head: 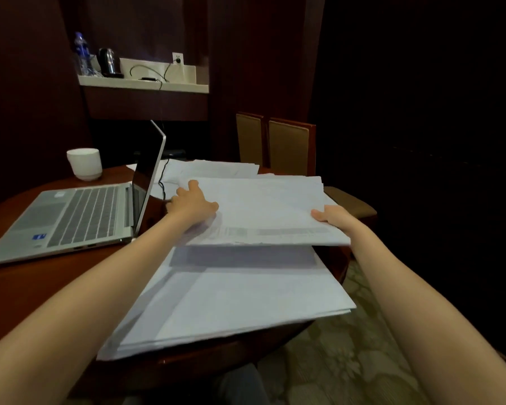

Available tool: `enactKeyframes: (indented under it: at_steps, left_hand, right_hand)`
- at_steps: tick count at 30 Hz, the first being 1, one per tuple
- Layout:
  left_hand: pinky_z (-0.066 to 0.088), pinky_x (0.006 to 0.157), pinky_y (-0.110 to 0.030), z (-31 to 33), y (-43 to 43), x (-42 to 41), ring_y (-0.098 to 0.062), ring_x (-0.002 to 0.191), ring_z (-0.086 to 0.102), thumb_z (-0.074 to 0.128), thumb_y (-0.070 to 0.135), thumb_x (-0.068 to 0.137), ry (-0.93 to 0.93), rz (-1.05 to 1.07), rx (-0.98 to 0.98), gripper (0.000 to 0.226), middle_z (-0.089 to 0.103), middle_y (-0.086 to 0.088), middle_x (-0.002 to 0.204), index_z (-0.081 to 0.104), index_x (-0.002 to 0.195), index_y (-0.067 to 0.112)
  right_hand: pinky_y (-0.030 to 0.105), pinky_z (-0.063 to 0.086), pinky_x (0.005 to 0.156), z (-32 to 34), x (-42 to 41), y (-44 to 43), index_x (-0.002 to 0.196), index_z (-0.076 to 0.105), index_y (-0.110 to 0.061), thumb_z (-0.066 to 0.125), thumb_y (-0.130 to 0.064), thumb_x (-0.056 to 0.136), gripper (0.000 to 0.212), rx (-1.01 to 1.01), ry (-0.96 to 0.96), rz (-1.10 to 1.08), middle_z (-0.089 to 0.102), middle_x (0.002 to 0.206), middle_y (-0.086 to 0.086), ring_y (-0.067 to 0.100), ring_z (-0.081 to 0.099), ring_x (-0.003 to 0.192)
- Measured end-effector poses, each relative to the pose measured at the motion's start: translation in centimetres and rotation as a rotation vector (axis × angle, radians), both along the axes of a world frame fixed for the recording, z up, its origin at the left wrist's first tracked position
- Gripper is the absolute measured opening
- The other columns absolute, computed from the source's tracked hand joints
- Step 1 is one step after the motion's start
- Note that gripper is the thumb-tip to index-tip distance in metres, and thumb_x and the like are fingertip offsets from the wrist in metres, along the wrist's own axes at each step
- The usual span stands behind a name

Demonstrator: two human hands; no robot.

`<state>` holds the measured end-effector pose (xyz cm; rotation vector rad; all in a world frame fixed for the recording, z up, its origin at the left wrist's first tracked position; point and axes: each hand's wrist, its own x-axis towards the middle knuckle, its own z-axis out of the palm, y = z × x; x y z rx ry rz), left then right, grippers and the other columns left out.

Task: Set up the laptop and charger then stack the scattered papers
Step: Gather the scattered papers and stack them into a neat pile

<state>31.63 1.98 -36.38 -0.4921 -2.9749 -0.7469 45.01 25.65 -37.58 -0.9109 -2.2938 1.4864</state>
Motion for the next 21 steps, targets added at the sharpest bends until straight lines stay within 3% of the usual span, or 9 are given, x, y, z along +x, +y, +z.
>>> enactKeyframes:
  at_steps: [3, 6, 10, 12, 15, 19, 21]
  left_hand:
    - [0.032, 0.102, -0.046, -0.9, -1.3, 1.1, -0.041, 0.130, 0.028, 0.052, 0.036, 0.090, -0.011, 0.043, -0.006, 0.071, 0.024, -0.022, 0.145, 0.015, 0.146, 0.012]
    - [0.034, 0.101, -0.044, -1.3, -2.7, 1.9, -0.039, 0.130, 0.028, 0.052, 0.030, 0.091, 0.018, 0.081, 0.127, 0.062, 0.024, -0.020, 0.144, 0.024, 0.143, 0.012]
    - [0.039, 0.100, -0.042, -1.5, -4.2, 3.1, -0.037, 0.127, 0.033, 0.047, 0.009, 0.090, 0.041, 0.072, 0.231, 0.055, 0.023, -0.018, 0.144, 0.029, 0.142, 0.012]
    - [0.041, 0.100, -0.046, -1.6, -4.9, 3.6, -0.038, 0.126, 0.035, 0.043, 0.002, 0.089, 0.041, 0.072, 0.227, 0.056, 0.021, -0.018, 0.144, 0.028, 0.143, 0.012]
    - [0.041, 0.101, -0.046, -1.8, -6.0, 4.0, -0.039, 0.127, 0.036, 0.040, 0.002, 0.091, 0.022, 0.088, 0.169, 0.056, 0.019, -0.018, 0.147, 0.026, 0.144, 0.012]
    - [0.036, 0.104, -0.045, -1.9, -7.7, 4.3, -0.040, 0.132, 0.029, 0.042, 0.003, 0.092, -0.009, 0.127, 0.100, 0.059, 0.017, -0.019, 0.148, 0.022, 0.146, 0.013]
    - [0.036, 0.102, -0.045, -2.2, -8.9, 4.3, -0.040, 0.132, 0.027, 0.048, 0.007, 0.090, -0.035, 0.155, 0.059, 0.064, 0.019, -0.020, 0.146, 0.018, 0.146, 0.014]
  right_hand:
    - [0.027, 0.035, 0.084, -0.4, 0.7, -0.9, 0.132, 0.044, 0.001, 0.049, -0.025, 0.097, 0.043, 0.062, -0.049, 0.041, 0.044, 0.141, 0.014, 0.028, 0.048, 0.120]
    - [0.033, 0.041, 0.094, -0.6, 1.3, -1.3, 0.132, 0.045, -0.004, 0.052, -0.020, 0.096, 0.041, 0.073, -0.010, 0.073, 0.048, 0.138, 0.012, 0.029, 0.050, 0.119]
    - [0.030, 0.045, 0.074, -0.6, 1.8, -2.4, 0.126, 0.049, 0.000, 0.056, -0.022, 0.093, 0.040, 0.038, -0.114, 0.111, 0.056, 0.118, 0.009, 0.024, 0.056, 0.093]
    - [0.029, 0.045, 0.075, -0.4, 1.6, -3.6, 0.128, 0.048, 0.001, 0.058, -0.025, 0.092, 0.045, 0.135, -0.213, 0.133, 0.055, 0.126, 0.013, 0.027, 0.056, 0.099]
    - [0.033, 0.040, 0.091, 0.4, 1.4, -5.2, 0.136, 0.039, -0.001, 0.059, -0.031, 0.091, 0.057, 0.339, -0.314, 0.123, 0.044, 0.138, 0.015, 0.032, 0.047, 0.121]
    - [0.033, 0.044, 0.091, 0.6, 1.1, -6.6, 0.138, 0.037, -0.005, 0.059, -0.035, 0.090, 0.061, 0.443, -0.426, 0.183, 0.045, 0.132, 0.015, 0.031, 0.048, 0.116]
    - [0.035, 0.042, 0.098, 0.5, 1.2, -7.1, 0.142, 0.032, -0.007, 0.057, -0.039, 0.091, 0.066, 0.491, -0.476, 0.202, 0.041, 0.141, 0.014, 0.032, 0.044, 0.124]
